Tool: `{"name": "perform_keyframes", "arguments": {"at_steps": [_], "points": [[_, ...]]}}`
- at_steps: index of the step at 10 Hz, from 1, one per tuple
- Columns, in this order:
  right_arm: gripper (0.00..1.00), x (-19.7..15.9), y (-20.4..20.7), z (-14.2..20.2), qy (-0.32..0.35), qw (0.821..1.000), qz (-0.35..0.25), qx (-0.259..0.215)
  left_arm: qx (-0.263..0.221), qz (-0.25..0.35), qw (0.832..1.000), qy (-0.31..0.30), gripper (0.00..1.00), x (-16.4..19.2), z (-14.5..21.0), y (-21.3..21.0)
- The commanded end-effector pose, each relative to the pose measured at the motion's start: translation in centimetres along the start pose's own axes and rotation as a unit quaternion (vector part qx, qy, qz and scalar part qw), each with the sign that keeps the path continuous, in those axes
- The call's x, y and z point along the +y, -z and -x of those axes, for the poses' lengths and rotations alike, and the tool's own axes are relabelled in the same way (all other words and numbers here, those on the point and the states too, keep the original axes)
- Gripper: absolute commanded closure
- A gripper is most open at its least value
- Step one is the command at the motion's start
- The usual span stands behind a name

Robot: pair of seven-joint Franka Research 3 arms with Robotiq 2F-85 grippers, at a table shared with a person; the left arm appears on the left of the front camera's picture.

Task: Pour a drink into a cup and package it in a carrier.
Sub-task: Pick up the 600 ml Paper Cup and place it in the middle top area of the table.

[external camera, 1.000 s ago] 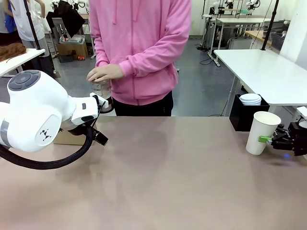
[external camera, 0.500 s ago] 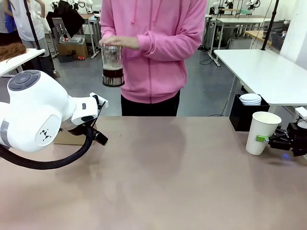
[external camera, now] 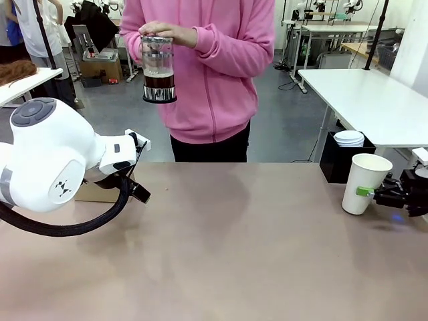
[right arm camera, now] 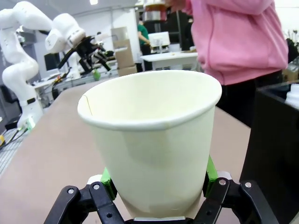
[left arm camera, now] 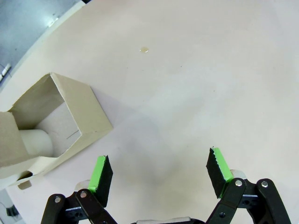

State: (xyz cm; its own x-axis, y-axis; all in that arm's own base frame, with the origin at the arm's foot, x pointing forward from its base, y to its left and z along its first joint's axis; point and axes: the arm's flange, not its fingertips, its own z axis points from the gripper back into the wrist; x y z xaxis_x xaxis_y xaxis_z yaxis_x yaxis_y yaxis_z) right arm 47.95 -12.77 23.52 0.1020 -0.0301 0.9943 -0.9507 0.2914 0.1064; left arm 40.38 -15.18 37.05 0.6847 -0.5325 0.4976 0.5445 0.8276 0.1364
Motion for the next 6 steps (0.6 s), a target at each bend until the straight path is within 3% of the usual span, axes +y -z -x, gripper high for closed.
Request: {"name": "perform_keyframes", "arguments": {"at_steps": [1, 3, 6], "points": [[0.2, 3.3, 4.5, -5.2, 0.003, 0.998, 0.055, -0.007, 0.0, 0.001, 1.0, 0.0, 0.0, 0.0, 0.0, 0.0], [0.2, 4.1, 9.7, -8.6, -0.007, 0.997, 0.073, 0.0, 0.0, 0.001, 1.0, 0.0, 0.0, 0.0, 0.0, 0.0], [0.2, 2.9, 19.9, -11.0, 0.023, 0.997, 0.062, 0.033, 0.0, 0.001, 1.0, 0.0, 0.0, 0.0, 0.0, 0.0]]}}
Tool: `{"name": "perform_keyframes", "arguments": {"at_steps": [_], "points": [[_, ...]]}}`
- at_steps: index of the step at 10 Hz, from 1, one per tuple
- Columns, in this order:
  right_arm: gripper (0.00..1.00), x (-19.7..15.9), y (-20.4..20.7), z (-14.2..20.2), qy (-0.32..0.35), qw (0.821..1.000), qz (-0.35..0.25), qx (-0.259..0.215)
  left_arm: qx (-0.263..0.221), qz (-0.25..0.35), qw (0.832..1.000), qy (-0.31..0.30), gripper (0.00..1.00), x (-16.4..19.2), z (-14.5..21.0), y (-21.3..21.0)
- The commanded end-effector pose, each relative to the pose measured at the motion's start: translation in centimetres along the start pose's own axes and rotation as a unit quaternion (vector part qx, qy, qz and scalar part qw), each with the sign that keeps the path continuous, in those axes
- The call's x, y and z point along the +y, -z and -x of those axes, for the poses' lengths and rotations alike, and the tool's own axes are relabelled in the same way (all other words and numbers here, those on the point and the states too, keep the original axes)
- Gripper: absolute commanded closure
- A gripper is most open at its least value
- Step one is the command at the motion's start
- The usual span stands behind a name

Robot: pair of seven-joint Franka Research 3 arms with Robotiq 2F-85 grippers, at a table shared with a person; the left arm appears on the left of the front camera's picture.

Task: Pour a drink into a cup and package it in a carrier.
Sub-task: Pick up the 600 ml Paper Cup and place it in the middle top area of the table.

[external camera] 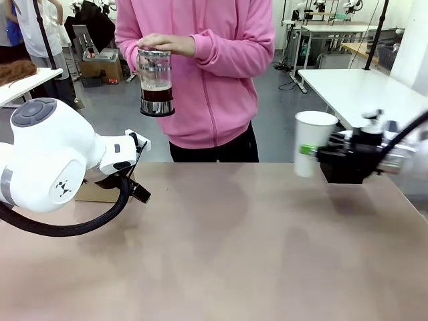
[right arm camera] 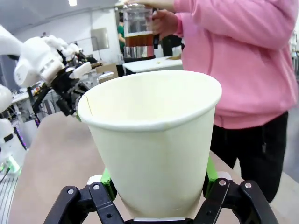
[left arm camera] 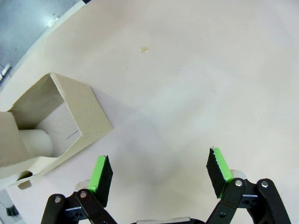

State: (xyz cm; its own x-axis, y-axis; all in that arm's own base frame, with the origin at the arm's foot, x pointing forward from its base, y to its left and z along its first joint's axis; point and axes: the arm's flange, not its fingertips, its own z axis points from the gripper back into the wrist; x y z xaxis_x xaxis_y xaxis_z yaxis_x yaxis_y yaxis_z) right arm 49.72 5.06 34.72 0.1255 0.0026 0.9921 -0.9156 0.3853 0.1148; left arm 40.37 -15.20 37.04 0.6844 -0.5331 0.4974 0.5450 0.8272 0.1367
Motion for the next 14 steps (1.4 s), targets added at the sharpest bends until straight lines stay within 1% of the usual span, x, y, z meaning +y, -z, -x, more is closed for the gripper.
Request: {"name": "perform_keyframes", "arguments": {"at_steps": [1, 3, 4, 7, 10, 11, 13, 14], "points": [[0.2, -2.0, 5.4, -0.3, 0.019, 0.999, 0.017, 0.024, 0.0, 0.001, 1.0, 0.0, 0.0, 0.0, 0.0, 0.0], [0.2, -4.2, 10.4, 0.5, 0.032, 0.999, 0.025, 0.023, 0.0, 0.001, 1.0, 0.0, 0.0, 0.0, 0.0, 0.0], [0.2, -5.2, 12.0, 1.1, 0.031, 0.999, 0.018, 0.024, 0.0, 0.001, 1.0, 0.0, 0.0, 0.0, 0.0, 0.0], [0.2, -7.3, 14.7, 3.9, 0.025, 0.999, 0.015, -0.019, 0.0, 0.001, 1.0, 0.0, 0.0, 0.0, 0.0, 0.0], [0.2, -8.0, 15.4, 5.9, 0.008, 0.999, 0.028, -0.043, 0.0, 0.001, 1.0, 0.0, 0.0, 0.0, 0.0, 0.0], [0.2, -8.1, 15.4, 6.3, 0.002, 0.999, 0.023, -0.04, 0.0, 0.001, 1.0, 0.0, 0.0, 0.0, 0.0, 0.0], [0.2, -8.3, 14.9, 6.4, 0.001, 0.998, 0.017, -0.054, 0.0, 0.001, 1.0, 0.0, 0.0, 0.0, 0.0, 0.0], [0.2, -8.4, 14.2, 6.3, 0.009, 0.998, -0.004, -0.058, 0.0, 0.001, 1.0, 0.0, 0.0, 0.0, 0.0, 0.0]]}}
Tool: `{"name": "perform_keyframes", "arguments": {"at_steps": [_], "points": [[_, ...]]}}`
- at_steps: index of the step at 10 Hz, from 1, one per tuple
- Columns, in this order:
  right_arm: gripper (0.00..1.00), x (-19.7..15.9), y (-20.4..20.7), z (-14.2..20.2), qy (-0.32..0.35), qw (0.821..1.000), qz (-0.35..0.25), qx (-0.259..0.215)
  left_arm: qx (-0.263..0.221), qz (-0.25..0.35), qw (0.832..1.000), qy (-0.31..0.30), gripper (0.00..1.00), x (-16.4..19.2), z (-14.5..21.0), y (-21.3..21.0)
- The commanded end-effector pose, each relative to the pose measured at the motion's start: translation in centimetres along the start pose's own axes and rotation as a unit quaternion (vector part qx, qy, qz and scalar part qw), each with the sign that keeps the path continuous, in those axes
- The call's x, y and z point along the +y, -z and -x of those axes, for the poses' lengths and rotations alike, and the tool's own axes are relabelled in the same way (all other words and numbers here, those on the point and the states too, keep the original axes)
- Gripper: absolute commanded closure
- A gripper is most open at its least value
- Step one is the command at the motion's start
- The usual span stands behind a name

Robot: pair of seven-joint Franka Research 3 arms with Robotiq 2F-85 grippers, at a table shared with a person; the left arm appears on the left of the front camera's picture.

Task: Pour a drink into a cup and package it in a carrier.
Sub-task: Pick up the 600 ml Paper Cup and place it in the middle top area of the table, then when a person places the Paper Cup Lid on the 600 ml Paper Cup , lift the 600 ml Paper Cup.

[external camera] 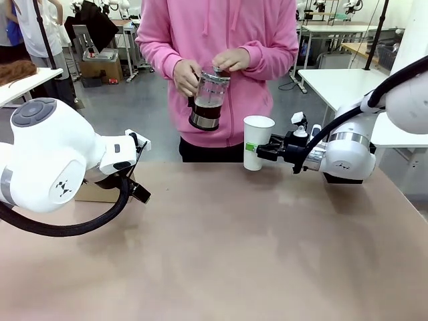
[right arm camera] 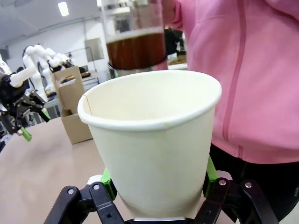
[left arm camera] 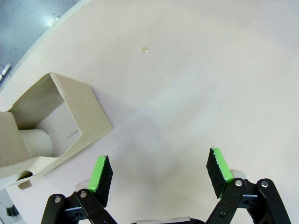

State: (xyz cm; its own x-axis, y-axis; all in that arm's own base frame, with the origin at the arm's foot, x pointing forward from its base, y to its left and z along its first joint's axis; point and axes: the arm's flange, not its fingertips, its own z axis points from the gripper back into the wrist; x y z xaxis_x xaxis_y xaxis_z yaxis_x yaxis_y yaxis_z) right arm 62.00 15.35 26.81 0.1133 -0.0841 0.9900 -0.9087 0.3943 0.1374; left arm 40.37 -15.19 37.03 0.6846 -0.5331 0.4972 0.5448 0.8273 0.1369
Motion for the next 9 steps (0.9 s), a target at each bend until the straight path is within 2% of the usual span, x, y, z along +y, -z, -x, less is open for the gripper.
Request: {"name": "perform_keyframes", "arguments": {"at_steps": [1, 9], "points": [[0.2, 0.07, 0.16, 0.1, 0.001, 1.0, 0.006, 0.008, -0.001, 0.001, 1.0, 0.0, 0.0, 0.01, 0.01, -0.04], [0.2, 0.07, 0.16, 0.1, 0.001, 1.0, 0.006, 0.008, -0.001, 0.001, 1.0, 0.0, 0.0, 0.01, 0.01, -0.04]]}}
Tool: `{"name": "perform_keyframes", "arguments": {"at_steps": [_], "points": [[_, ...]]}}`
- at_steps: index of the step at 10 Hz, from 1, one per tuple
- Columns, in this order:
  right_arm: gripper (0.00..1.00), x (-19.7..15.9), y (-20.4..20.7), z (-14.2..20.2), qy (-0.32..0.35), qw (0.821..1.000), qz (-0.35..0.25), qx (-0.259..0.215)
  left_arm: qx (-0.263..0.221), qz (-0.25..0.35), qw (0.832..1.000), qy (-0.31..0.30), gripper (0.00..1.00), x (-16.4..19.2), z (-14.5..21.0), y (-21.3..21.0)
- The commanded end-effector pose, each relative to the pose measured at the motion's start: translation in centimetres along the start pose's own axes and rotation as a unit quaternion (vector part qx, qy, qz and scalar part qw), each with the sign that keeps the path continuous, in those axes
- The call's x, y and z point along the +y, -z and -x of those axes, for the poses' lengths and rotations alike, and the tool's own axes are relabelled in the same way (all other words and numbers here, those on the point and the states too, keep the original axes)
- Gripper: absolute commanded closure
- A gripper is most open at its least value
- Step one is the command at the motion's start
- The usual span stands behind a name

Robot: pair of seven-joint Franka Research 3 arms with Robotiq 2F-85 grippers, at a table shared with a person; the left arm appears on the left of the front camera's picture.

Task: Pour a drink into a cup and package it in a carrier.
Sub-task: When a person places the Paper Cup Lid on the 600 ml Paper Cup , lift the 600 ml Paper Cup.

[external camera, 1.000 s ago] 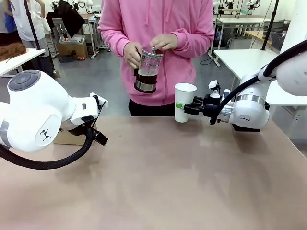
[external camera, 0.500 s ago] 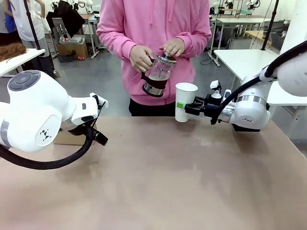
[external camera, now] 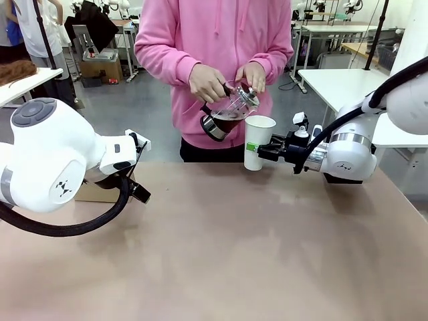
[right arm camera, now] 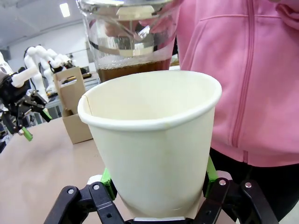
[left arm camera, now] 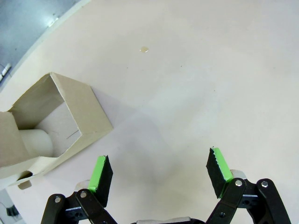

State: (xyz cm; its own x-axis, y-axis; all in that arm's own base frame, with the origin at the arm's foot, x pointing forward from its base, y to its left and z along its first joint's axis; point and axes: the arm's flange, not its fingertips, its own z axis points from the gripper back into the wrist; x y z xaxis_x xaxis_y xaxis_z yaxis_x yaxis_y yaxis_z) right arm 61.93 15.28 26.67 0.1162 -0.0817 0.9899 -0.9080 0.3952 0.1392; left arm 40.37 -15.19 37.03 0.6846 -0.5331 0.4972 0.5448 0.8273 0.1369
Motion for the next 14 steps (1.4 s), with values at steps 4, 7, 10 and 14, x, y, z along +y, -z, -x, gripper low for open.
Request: {"name": "perform_keyframes", "arguments": {"at_steps": [4, 7, 10, 14], "points": [[0.2, 0.06, 0.26, -0.04, 0.0, 1.0, 0.006, 0.006, -0.001, 0.001, 1.0, 0.0, 0.0, 0.01, 0.02, -0.04], [0.2, 0.06, 0.26, -0.04, 0.0, 1.0, 0.006, 0.006, -0.001, 0.001, 1.0, 0.0, 0.0, 0.01, 0.02, -0.04], [0.2, 0.06, 0.26, -0.04, 0.0, 1.0, 0.006, 0.006, -0.001, 0.001, 1.0, 0.0, 0.0, 0.01, 0.02, -0.04], [0.2, 0.06, 0.26, -0.04, 0.0, 1.0, 0.006, 0.006, -0.001, 0.001, 1.0, 0.0, 0.0, 0.01, 0.02, -0.04]]}}
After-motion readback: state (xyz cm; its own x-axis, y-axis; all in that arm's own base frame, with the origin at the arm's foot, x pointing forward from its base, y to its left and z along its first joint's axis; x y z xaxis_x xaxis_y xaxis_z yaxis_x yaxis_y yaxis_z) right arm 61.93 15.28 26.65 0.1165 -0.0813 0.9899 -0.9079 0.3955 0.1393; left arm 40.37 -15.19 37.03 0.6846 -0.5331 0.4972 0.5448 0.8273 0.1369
